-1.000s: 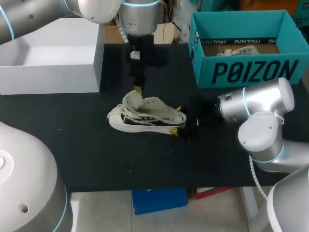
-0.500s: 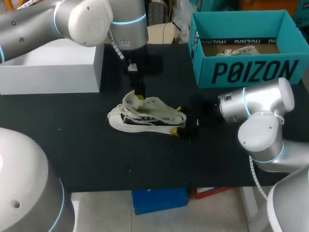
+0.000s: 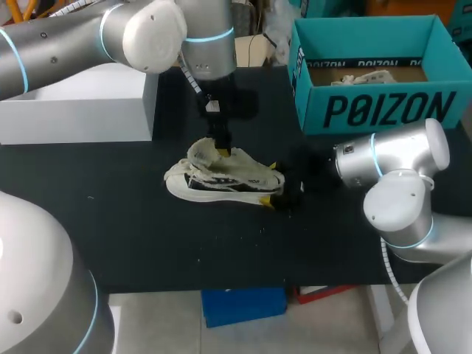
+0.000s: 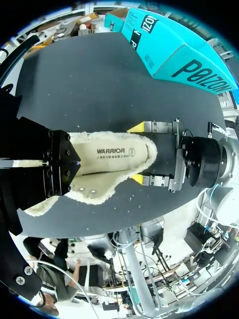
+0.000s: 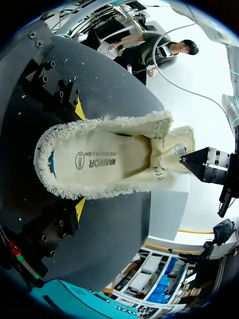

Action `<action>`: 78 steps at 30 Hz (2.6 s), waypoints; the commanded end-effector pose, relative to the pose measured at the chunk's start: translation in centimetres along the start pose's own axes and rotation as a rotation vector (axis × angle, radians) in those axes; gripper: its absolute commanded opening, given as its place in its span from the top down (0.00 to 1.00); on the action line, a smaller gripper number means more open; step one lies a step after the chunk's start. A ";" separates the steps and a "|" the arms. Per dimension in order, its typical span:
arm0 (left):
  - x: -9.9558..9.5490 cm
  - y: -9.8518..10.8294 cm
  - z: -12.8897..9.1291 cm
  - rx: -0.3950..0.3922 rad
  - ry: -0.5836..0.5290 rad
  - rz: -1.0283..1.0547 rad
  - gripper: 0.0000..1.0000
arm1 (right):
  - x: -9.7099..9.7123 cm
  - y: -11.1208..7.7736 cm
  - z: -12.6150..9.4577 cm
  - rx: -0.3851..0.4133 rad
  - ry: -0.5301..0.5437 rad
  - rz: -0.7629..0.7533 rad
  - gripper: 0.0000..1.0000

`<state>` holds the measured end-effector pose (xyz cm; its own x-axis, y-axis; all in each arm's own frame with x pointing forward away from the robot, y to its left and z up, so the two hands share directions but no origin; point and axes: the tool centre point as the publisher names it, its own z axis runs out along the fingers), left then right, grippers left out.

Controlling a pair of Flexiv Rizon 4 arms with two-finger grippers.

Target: Take the shoe out of the shoebox, open the shoe tongue, remove and reinsert the insole, then place the shoe into the shoebox

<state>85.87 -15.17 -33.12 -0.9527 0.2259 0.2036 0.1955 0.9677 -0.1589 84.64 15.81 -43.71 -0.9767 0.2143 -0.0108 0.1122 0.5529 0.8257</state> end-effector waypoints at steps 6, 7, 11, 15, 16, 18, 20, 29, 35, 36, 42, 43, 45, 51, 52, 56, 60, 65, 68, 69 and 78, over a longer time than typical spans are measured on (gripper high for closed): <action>-0.9 -0.7 1.6 -0.028 0.057 -0.039 1.00 | 0.0 -0.2 0.1 0.000 -0.001 0.001 0.92; -0.9 -0.7 1.6 -0.028 0.057 -0.039 1.00 | 0.0 -0.2 0.1 0.000 -0.001 0.001 0.92; -0.9 -0.7 1.6 -0.028 0.057 -0.039 1.00 | 0.0 -0.2 0.1 0.000 -0.001 0.001 0.92; -0.9 -0.7 1.6 -0.028 0.057 -0.039 1.00 | 0.0 -0.2 0.1 0.000 -0.001 0.001 0.91; -0.9 -0.7 1.6 -0.028 0.057 -0.039 1.00 | 0.0 -0.2 0.1 0.000 -0.001 0.001 0.91; -0.9 -0.3 1.5 -0.013 0.079 0.008 1.00 | 0.0 -0.2 0.1 0.000 -0.001 0.001 0.91; -0.8 -0.2 1.4 0.044 0.106 0.065 1.00 | 0.0 -0.2 0.1 0.000 -0.001 0.001 0.91; -0.4 -0.8 1.9 0.029 0.167 0.116 1.00 | 0.0 -0.2 0.1 0.000 -0.001 0.001 0.91; -0.4 -1.2 2.6 0.015 0.177 0.118 1.00 | 0.0 -0.2 0.1 0.000 -0.001 0.001 0.91; -0.3 -1.3 2.8 0.010 0.179 0.117 1.00 | 0.0 -0.2 0.1 0.000 -0.001 0.001 0.91; -0.1 -1.1 4.3 0.015 0.196 0.102 1.00 | 0.0 -0.2 0.1 0.000 -0.001 0.001 0.91; -0.1 -1.0 4.6 0.018 0.203 0.096 1.00 | 0.0 -0.2 0.1 0.000 -0.001 0.001 0.91; 0.0 -0.9 5.1 0.024 0.212 0.093 1.00 | 0.0 -0.2 0.1 0.000 -0.001 0.001 0.91; 0.8 -1.0 6.2 0.041 0.227 0.093 1.00 | 0.0 -0.2 0.1 0.000 -0.001 0.001 0.91; 0.8 -1.0 6.4 0.044 0.230 0.092 1.00 | 0.0 -0.2 0.1 0.000 -0.001 0.001 0.91; 1.2 -0.9 7.2 0.045 0.237 0.090 1.00 | 0.0 -0.2 0.1 0.000 -0.001 0.001 0.92; 1.5 -1.0 7.7 0.028 0.220 0.092 1.00 | 0.0 -0.2 0.1 0.000 -0.001 0.001 0.92; 1.8 -1.2 8.4 0.029 0.205 0.099 1.00 | 0.0 -0.2 0.1 0.000 -0.001 0.001 0.92; 1.8 -1.4 8.9 0.022 0.208 0.100 1.00 | 0.0 -0.2 0.1 0.000 -0.001 0.001 0.92; 1.8 -1.3 9.1 0.021 0.209 0.099 1.00 | 0.0 -0.2 0.1 0.000 -0.001 0.001 0.92; 1.8 -1.0 9.8 -0.009 0.184 0.057 1.00 | 0.0 -0.2 0.1 0.000 -0.001 0.001 0.92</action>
<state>82.17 -16.80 -41.47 -0.8749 0.3035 0.3773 0.2556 0.9513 -0.1726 84.61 15.81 -43.73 -0.9768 0.2139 -0.0111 0.1118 0.5532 0.8255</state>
